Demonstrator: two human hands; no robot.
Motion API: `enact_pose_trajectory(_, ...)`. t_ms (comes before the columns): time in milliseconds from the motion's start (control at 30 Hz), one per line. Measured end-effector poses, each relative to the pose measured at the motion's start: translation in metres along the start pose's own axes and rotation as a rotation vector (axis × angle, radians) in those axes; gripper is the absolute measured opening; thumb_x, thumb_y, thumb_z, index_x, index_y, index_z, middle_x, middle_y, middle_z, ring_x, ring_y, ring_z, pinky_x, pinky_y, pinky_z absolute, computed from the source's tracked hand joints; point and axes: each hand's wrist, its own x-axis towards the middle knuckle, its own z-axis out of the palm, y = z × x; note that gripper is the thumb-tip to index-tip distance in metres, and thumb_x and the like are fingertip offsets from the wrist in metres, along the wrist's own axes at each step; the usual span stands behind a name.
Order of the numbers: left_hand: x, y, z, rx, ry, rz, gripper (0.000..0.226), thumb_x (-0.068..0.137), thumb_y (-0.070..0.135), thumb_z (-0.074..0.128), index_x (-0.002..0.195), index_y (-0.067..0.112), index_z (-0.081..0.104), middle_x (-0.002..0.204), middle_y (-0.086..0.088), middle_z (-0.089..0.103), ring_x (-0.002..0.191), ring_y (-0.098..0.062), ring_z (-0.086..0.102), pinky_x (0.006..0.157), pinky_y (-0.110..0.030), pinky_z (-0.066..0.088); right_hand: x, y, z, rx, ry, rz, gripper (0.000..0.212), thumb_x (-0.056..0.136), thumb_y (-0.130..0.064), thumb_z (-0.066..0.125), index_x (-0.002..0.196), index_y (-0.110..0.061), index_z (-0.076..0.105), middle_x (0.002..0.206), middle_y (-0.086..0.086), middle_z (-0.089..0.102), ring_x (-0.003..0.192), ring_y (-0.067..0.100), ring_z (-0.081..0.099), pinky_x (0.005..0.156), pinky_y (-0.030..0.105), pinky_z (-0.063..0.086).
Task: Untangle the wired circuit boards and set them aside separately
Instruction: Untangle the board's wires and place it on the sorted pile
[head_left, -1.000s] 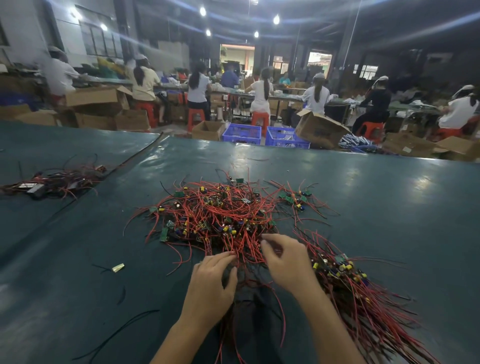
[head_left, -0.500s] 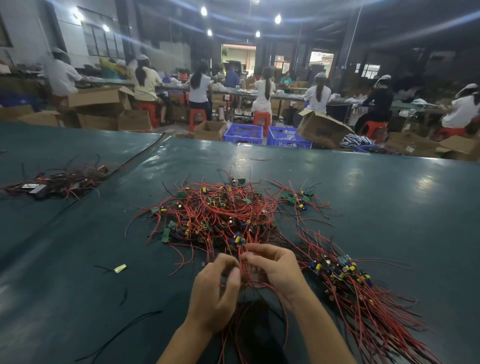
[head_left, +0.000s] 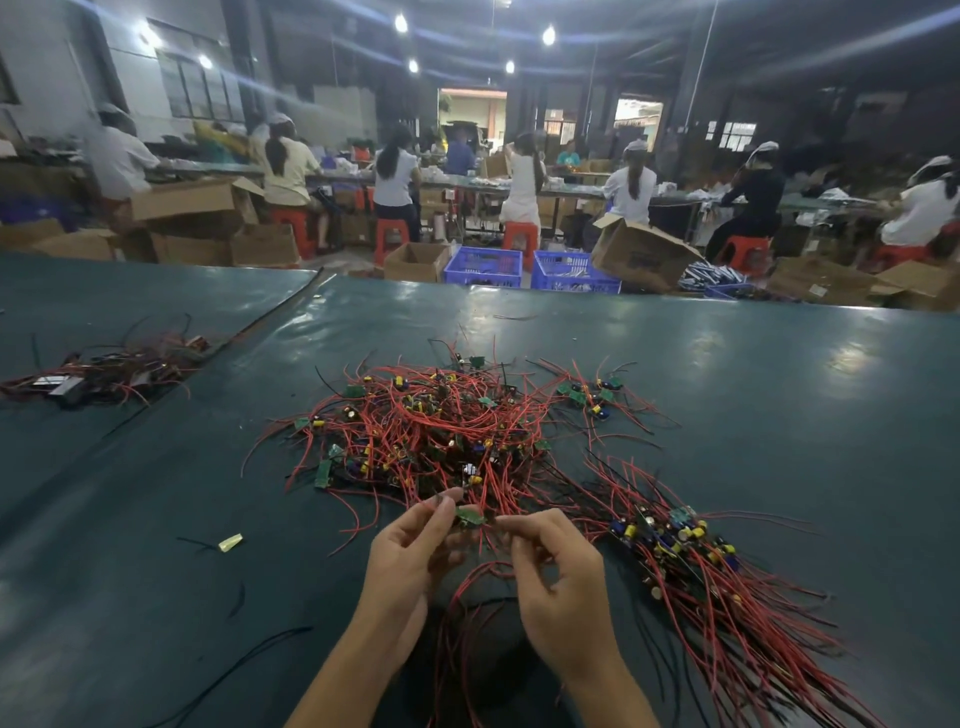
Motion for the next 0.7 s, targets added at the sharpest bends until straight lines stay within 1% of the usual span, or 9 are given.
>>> enact_pose_trajectory(67, -0.001, 0.001, 0.001, -0.038, -0.034, 0.051, 0.026, 0.076, 0.015, 0.064, 0.1, 0.005, 0.07, 0.093, -0.012, 0.073, 0.069, -0.016, 0.066, 0.058, -0.02, 0.055, 0.0, 0.002, -0.002, -0.185, 0.147, -0.121, 0.014, 0.09, -0.013, 0.063, 0.097, -0.016, 0.075, 0.09, -0.013, 0.066, 0.086, 0.009, 0.062, 0.08, 0.03, 0.049)
enact_pose_trajectory(133, -0.002, 0.003, 0.0, -0.075, -0.072, 0.108, 0.027, 0.075, 0.011, 0.062, 0.101, 0.004, 0.068, 0.1, -0.012, 0.073, 0.075, -0.016, 0.068, 0.061, -0.02, 0.056, 0.0, 0.002, -0.001, -0.314, 0.305, -0.194, 0.017, 0.088, -0.026, 0.064, 0.093, -0.013, 0.075, 0.089, -0.008, 0.067, 0.086, 0.014, 0.062, 0.085, 0.032, 0.045)
enact_pose_trajectory(233, -0.002, 0.003, -0.001, -0.091, -0.118, 0.157, 0.03, 0.077, 0.008, 0.061, 0.106, 0.001, 0.065, 0.108, -0.01, 0.072, 0.084, -0.012, 0.069, 0.066, -0.019, 0.056, -0.005, -0.003, 0.002, -0.242, 0.32, -0.178, 0.017, 0.088, -0.033, 0.065, 0.078, -0.02, 0.069, 0.074, -0.016, 0.061, 0.072, 0.009, 0.059, 0.076, 0.029, 0.045)
enact_pose_trajectory(300, -0.003, 0.0, -0.001, -0.061, -0.126, 0.161, 0.031, 0.077, 0.008, 0.062, 0.107, 0.002, 0.066, 0.112, -0.011, 0.071, 0.087, -0.013, 0.068, 0.067, -0.019, 0.056, -0.007, -0.008, 0.007, -0.059, 0.217, 0.022, 0.024, 0.092, -0.038, 0.065, 0.073, -0.025, 0.069, 0.067, -0.014, 0.062, 0.067, 0.01, 0.06, 0.067, 0.028, 0.048)
enact_pose_trajectory(367, -0.003, -0.003, 0.0, -0.002, -0.127, 0.161, 0.028, 0.076, 0.011, 0.064, 0.103, 0.006, 0.071, 0.113, -0.011, 0.071, 0.088, -0.015, 0.067, 0.067, -0.02, 0.055, -0.007, -0.011, 0.012, 0.157, 0.156, 0.233, 0.017, 0.087, -0.039, 0.066, 0.078, -0.027, 0.073, 0.073, -0.007, 0.069, 0.07, 0.012, 0.065, 0.064, 0.024, 0.051)
enact_pose_trajectory(467, -0.003, -0.007, 0.002, 0.06, -0.145, 0.173, 0.022, 0.075, 0.011, 0.067, 0.095, 0.009, 0.076, 0.108, -0.014, 0.072, 0.092, -0.02, 0.07, 0.068, -0.021, 0.055, -0.005, -0.012, 0.015, 0.349, 0.167, 0.434, 0.008, 0.087, -0.027, 0.069, 0.084, -0.026, 0.077, 0.079, -0.003, 0.075, 0.074, 0.013, 0.071, 0.064, 0.019, 0.054)
enact_pose_trajectory(533, -0.004, -0.008, 0.002, 0.102, -0.172, 0.188, 0.021, 0.074, 0.011, 0.069, 0.094, 0.009, 0.076, 0.106, -0.016, 0.072, 0.097, -0.024, 0.07, 0.072, -0.022, 0.055, -0.003, -0.011, 0.015, 0.426, 0.201, 0.546, 0.013, 0.088, -0.021, 0.071, 0.08, -0.026, 0.079, 0.077, -0.003, 0.076, 0.068, 0.01, 0.07, 0.061, 0.019, 0.055)
enact_pose_trajectory(600, -0.004, -0.009, 0.002, 0.152, -0.193, 0.204, 0.021, 0.073, 0.011, 0.069, 0.093, 0.01, 0.076, 0.106, -0.016, 0.072, 0.101, -0.026, 0.069, 0.076, -0.023, 0.055, 0.0, -0.011, 0.013, 0.525, 0.217, 0.661, 0.013, 0.087, -0.02, 0.071, 0.08, -0.026, 0.08, 0.066, -0.003, 0.071, 0.051, 0.007, 0.059, 0.048, 0.019, 0.048)
enact_pose_trajectory(700, -0.003, -0.009, 0.002, 0.128, -0.208, 0.185, 0.02, 0.073, 0.006, 0.066, 0.089, 0.009, 0.077, 0.106, -0.017, 0.072, 0.102, -0.026, 0.068, 0.079, -0.027, 0.056, 0.004, -0.01, 0.01, 0.712, 0.195, 0.797, 0.01, 0.079, -0.021, 0.073, 0.081, -0.012, 0.077, 0.05, -0.004, 0.051, 0.037, 0.006, 0.036, 0.034, 0.019, 0.03)
